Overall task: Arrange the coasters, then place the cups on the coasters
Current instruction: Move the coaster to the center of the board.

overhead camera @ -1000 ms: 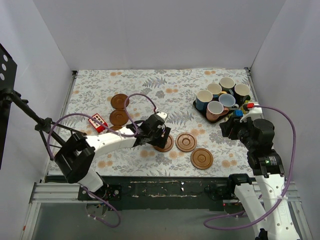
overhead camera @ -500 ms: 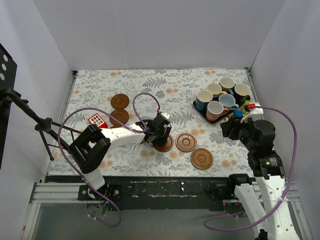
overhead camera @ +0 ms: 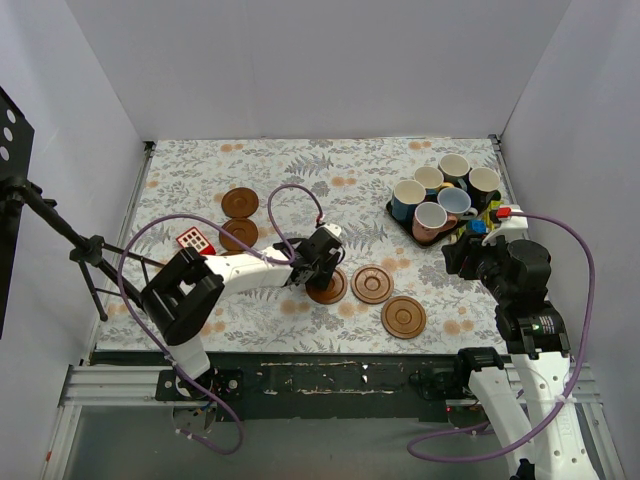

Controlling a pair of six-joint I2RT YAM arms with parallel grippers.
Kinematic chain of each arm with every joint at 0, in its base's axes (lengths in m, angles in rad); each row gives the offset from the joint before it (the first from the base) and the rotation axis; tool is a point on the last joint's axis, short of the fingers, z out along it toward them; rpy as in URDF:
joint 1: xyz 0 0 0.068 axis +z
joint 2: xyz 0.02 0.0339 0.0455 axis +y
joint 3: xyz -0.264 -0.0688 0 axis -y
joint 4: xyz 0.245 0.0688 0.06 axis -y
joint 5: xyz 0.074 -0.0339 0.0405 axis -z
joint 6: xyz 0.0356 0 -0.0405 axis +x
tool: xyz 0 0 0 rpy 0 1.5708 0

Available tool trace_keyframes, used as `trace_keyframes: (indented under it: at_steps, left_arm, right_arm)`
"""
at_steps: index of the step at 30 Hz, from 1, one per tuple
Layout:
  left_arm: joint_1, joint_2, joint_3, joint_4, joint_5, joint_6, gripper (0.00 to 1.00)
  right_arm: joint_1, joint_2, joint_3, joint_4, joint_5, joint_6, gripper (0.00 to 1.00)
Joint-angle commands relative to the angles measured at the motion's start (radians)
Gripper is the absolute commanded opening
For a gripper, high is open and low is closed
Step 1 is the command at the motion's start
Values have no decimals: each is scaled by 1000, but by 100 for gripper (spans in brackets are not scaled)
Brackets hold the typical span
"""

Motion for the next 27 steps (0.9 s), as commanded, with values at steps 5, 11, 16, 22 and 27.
trace_keyframes:
  at_steps: [5,11,16,22,27]
  left_arm:
    - [23,58,31,-82,-160,-8,41]
    - [117,29,5,-67,-153,0,38]
    - [193,21,25,-52,-168,41,38]
    - [198,18,122,-44,-139,109,38]
    - [189,-11,211,-65,-128,129,46]
  right_arm:
    - [0,-14,16,5,16,-13,59]
    - [0,-26,21,-10,36,-23,59]
    - [1,-24,18,-6,32,-25,59]
    - [0,-18,18,-3,29,-23,60]
    - [1,-15,21,-3,27,-23,60]
